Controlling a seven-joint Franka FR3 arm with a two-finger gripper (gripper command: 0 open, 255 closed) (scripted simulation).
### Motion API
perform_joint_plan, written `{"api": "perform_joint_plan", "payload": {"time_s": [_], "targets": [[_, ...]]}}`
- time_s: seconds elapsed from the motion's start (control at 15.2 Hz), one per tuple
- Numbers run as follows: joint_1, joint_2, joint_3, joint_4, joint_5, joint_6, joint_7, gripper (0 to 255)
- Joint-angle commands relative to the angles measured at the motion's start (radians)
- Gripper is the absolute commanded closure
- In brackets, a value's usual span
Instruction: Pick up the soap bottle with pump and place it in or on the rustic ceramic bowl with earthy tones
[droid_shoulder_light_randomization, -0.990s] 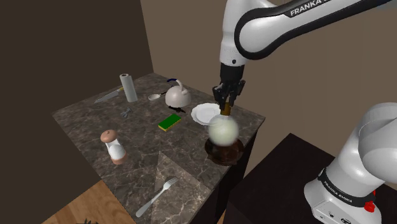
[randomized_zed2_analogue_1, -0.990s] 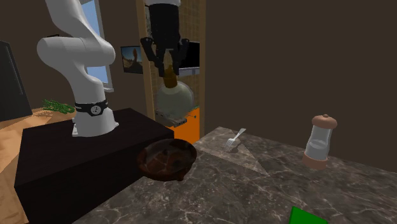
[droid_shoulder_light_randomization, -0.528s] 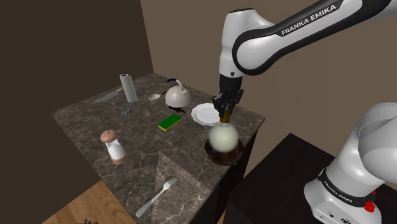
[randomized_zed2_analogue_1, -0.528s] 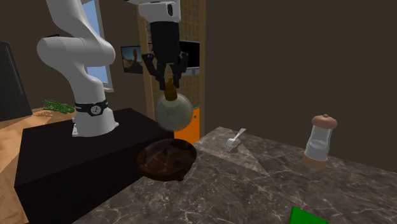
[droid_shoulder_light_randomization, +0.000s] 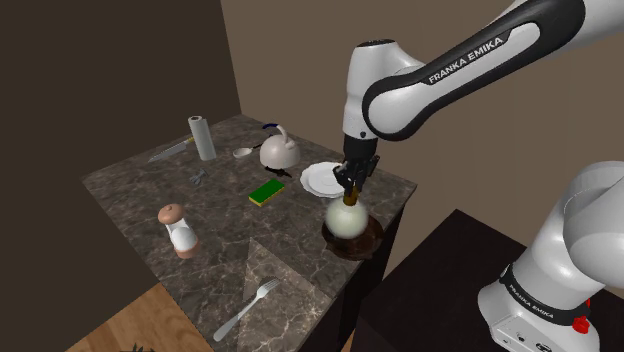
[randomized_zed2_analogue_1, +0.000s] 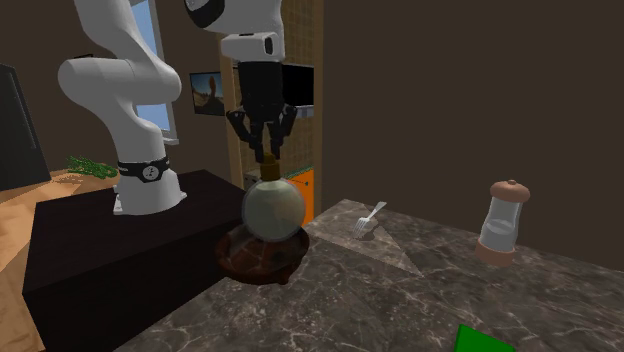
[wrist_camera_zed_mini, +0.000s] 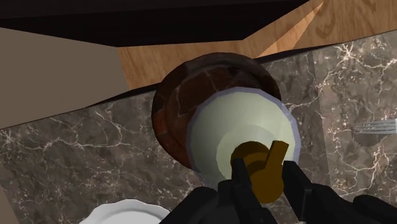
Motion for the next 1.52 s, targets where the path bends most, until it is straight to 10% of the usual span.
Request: {"api": "perform_joint_plan", "payload": {"time_s": [0.0,0.4,0.46,1.45], "targets": [[0.000,0.006,0.001,-0.007,0.000,0.014,0.000,255],[0.000,0.006,0.001,-0.007,0.000,0.015,0.000,255],[0.000,0.006,0.001,-0.007,0.000,0.015,0.000,0],[-0.001,-0.073,-0.009,0.059,0.000,-0.131,-0.003,0]]}}
